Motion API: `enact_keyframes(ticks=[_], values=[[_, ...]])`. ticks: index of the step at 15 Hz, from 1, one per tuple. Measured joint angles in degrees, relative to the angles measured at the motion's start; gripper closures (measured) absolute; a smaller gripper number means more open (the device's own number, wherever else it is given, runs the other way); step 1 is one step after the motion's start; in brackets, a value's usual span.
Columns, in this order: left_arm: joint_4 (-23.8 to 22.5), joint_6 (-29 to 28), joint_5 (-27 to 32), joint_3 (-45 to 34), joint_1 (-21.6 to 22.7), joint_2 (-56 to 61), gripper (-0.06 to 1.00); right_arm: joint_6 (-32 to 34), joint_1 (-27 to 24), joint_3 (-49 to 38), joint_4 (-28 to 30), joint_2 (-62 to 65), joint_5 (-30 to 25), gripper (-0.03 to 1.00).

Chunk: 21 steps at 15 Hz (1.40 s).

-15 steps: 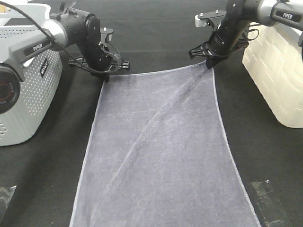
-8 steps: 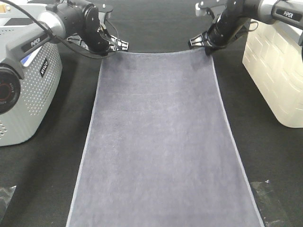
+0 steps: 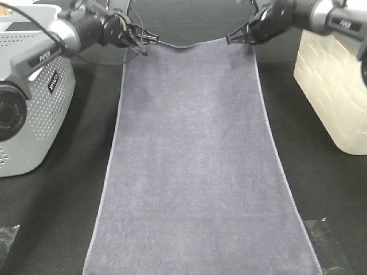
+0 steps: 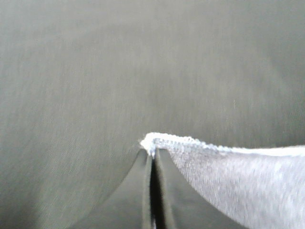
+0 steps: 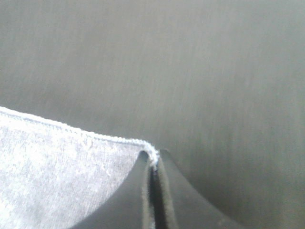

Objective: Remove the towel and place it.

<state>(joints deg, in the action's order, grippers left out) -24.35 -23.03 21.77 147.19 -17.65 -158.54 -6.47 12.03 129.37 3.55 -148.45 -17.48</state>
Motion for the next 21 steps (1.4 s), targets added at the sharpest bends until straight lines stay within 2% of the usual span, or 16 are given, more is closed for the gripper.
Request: enact_keyframes(ticks=[3, 6, 8, 10, 12, 15, 17, 20, 21], values=[[-0.4, -3.7, -5.7, 0.0, 2.1, -2.5, 0.94, 0.0, -0.1, 0.0, 0.1, -3.3, 5.5, 0.97], [-1.2, -4.1, -14.4, 0.0, 3.3, -5.3, 0.94, 0.0, -0.1, 0.0, 0.1, -5.3, 12.7, 0.97], [-1.5, -4.2, -18.5, 0.0, 3.4, -6.2, 0.94, 0.0, -0.1, 0.0, 0.2, -6.8, 15.9, 0.97], [-1.5, -4.2, -20.2, 0.0, 3.4, -7.5, 0.92, 0.0, -0.3, 0.0, 0.5, -8.5, 19.4, 0.96], [-1.6, -4.2, -19.5, 0.0, 3.4, -8.9, 0.76, 0.0, -0.9, 0.0, 0.2, -9.4, 21.7, 0.82], [-1.5, -4.2, -18.9, 0.0, 3.4, -9.1, 0.48, 0.0, -1.4, 0.0, -2.3, -9.4, 22.3, 0.5], [-1.1, -4.4, -18.9, 0.0, 3.4, -9.1, 0.42, 0.0, -1.4, 0.0, -3.0, -9.4, 22.2, 0.3], [0.1, -4.4, -17.2, 0.0, 3.4, -8.7, 0.41, 0.0, -1.4, 0.0, -3.0, -9.4, 21.1, 0.25], [0.5, -4.4, -15.1, 0.0, 3.4, -7.9, 0.32, 0.0, -1.4, 0.0, -3.0, -9.4, 19.9, 0.21]])
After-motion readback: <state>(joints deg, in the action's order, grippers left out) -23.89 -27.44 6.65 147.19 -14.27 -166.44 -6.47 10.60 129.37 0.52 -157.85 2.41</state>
